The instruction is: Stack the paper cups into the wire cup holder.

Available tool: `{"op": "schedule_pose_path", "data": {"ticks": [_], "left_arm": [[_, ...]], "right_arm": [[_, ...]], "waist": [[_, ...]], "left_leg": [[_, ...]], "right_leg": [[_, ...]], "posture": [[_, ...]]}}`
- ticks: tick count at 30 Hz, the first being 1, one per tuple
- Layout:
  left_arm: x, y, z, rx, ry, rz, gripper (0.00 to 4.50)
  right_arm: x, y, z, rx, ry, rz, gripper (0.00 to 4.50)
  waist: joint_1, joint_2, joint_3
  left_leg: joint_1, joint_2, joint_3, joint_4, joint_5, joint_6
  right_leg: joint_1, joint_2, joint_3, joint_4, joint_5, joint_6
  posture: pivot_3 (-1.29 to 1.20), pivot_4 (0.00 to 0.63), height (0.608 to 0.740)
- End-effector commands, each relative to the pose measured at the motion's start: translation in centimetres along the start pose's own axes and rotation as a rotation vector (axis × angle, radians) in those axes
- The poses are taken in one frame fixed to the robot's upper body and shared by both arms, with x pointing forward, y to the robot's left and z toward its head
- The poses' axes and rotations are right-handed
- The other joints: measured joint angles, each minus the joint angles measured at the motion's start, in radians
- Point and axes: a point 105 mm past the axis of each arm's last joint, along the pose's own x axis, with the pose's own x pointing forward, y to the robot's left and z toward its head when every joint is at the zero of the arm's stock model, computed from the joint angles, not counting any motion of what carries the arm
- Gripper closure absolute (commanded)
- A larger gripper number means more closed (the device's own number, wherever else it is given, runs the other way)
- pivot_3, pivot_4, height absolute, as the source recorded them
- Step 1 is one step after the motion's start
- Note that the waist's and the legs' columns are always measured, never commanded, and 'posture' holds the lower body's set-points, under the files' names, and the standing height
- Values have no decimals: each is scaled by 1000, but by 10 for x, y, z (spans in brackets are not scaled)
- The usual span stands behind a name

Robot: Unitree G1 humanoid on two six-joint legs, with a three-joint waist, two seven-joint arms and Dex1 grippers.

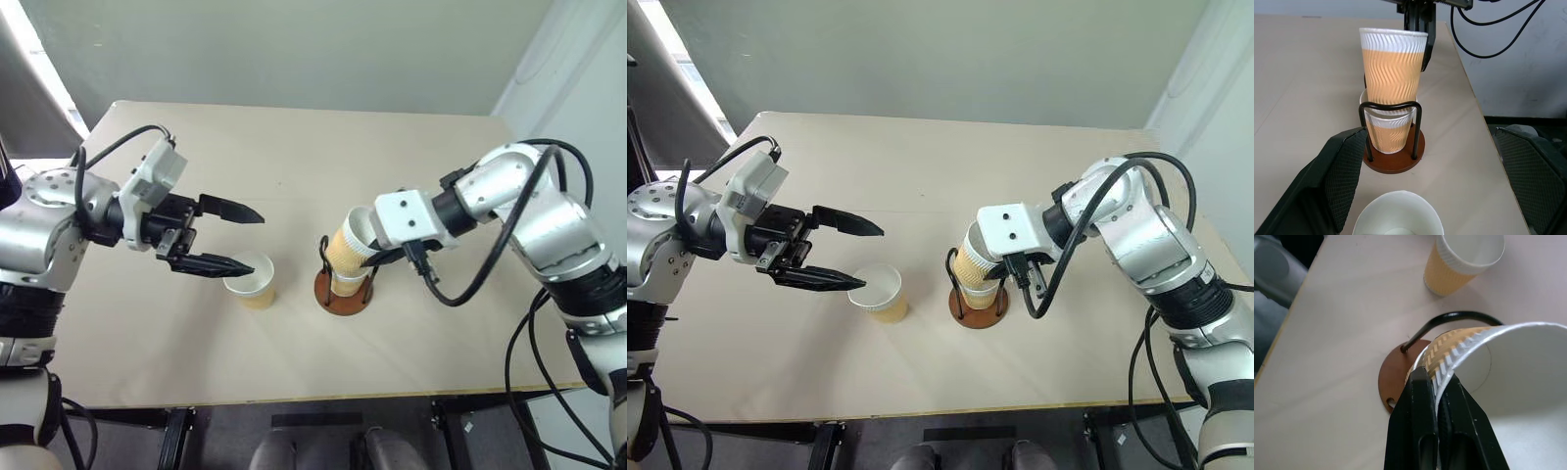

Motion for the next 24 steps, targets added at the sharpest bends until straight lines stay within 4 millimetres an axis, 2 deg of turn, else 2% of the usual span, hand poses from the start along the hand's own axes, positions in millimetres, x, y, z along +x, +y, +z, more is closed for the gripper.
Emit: {"op": "schedule_pose_path", "data": {"ticks": [1, 12, 15, 22, 24], "left_arm": [[-4, -6, 8, 41, -4, -26, 0], [-3, -5, 8, 43, -7, -20, 0], [-4, -5, 8, 44, -7, -18, 0], [-5, -5, 8, 44, -5, -14, 0], [-6, -5, 7, 41, 0, -11, 0]], "right_arm": [[-7, -5, 6, -64, 22, -12, 4468], [-6, -6, 2, -130, 65, -9, 4468], [-2, -6, 10, -106, 17, -15, 3938], [-4, -5, 22, -58, -56, -33, 1653], [-9, -10, 26, -18, -92, -71, 1653]], "waist": [[0, 0, 0], [0, 0, 0], [0, 0, 0], [0, 0, 0], [0, 0, 0]], "left_leg": [[0, 0, 0, 0, 0, 0], [0, 0, 0, 0, 0, 0], [0, 0, 0, 0, 0, 0], [0, 0, 0, 0, 0, 0], [0, 0, 0, 0, 0, 0]], "right_leg": [[0, 0, 0, 0, 0, 0], [0, 0, 0, 0, 0, 0], [0, 0, 0, 0, 0, 0], [0, 0, 0, 0, 0, 0], [0, 0, 0, 0, 0, 0]], "posture": [[0, 150, 740], [0, 150, 740], [0, 150, 740], [0, 150, 740], [0, 150, 740]]}}
